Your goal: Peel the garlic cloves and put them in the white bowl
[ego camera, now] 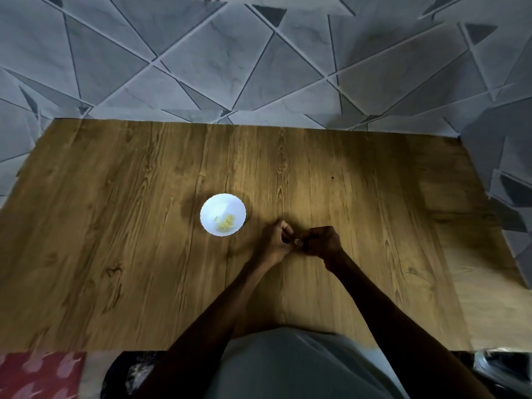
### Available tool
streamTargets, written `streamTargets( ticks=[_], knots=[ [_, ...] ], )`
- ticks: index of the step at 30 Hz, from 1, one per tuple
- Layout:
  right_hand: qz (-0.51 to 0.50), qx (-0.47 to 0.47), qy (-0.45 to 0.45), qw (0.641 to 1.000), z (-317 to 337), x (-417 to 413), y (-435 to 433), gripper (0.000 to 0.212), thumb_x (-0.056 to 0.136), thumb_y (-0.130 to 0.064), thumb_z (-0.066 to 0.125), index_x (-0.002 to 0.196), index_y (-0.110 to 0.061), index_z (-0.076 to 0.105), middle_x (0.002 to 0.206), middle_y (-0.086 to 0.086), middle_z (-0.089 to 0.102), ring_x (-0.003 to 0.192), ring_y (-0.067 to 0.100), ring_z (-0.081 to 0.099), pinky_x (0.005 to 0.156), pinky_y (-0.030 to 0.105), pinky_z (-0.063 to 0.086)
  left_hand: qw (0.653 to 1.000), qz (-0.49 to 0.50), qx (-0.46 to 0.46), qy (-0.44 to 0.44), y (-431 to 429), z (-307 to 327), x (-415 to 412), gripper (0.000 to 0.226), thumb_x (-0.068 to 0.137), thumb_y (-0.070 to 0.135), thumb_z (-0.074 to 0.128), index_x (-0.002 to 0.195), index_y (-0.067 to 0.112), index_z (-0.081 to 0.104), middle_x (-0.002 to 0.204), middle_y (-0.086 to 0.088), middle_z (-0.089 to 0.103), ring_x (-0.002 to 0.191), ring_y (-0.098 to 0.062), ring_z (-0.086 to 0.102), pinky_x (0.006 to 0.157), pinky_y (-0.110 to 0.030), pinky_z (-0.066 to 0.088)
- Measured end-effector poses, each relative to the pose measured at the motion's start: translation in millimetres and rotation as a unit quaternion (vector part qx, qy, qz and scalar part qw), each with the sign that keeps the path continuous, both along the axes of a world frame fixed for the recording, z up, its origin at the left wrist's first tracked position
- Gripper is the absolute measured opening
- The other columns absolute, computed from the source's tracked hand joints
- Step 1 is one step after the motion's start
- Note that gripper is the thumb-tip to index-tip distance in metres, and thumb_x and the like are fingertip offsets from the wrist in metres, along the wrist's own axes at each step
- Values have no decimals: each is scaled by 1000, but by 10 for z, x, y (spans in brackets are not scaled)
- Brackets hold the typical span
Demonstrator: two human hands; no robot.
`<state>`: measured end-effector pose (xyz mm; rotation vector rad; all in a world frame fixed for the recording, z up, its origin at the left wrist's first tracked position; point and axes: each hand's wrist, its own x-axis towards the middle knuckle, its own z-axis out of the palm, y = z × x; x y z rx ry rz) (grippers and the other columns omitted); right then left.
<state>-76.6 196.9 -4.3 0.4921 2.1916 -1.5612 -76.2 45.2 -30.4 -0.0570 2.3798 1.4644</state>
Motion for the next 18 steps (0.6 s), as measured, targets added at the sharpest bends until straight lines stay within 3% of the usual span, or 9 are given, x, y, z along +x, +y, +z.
streamTargets(
  ticks=[3, 8, 14, 18],
  knots=[
    [6, 8, -6, 1000, -32, 22, 20, 3, 81, -4, 76, 84, -3, 75, 71, 3, 71, 59, 5, 68, 51, 13, 50, 1000, -15, 1, -8, -4, -52, 14, 28, 79, 22, 78, 95, 21, 54, 91, 3, 64, 87, -16, 63, 71, -27, 51],
    [15, 15, -8, 1000, -61, 15, 19, 9, 80, -3, 77, 88, 1, 74, 72, 4, 70, 54, 1, 66, 49, 13, 49, 1000, -13, 25, -9, -14, -75, 39, 29, 81, 17, 77, 99, 8, 57, 91, 0, 61, 82, -9, 56, 64, -11, 44],
    [21, 25, -14, 999, -103, -8, 54, 12, 77, -6, 81, 87, -3, 75, 73, 4, 72, 58, 4, 69, 52, 14, 51, 1000, -14, 13, 15, -24, -80, 40, 22, 79, 16, 79, 91, 12, 61, 86, 1, 66, 81, -16, 64, 70, -31, 53],
    [30, 30, -15, 999, -128, -19, 72, 15, 75, -8, 83, 87, -3, 75, 73, 4, 73, 60, 5, 69, 53, 14, 51, 999, -26, 12, 18, -45, -78, 60, 18, 82, 14, 75, 97, 10, 65, 91, -3, 70, 86, -16, 66, 75, -27, 53]
  ],
)
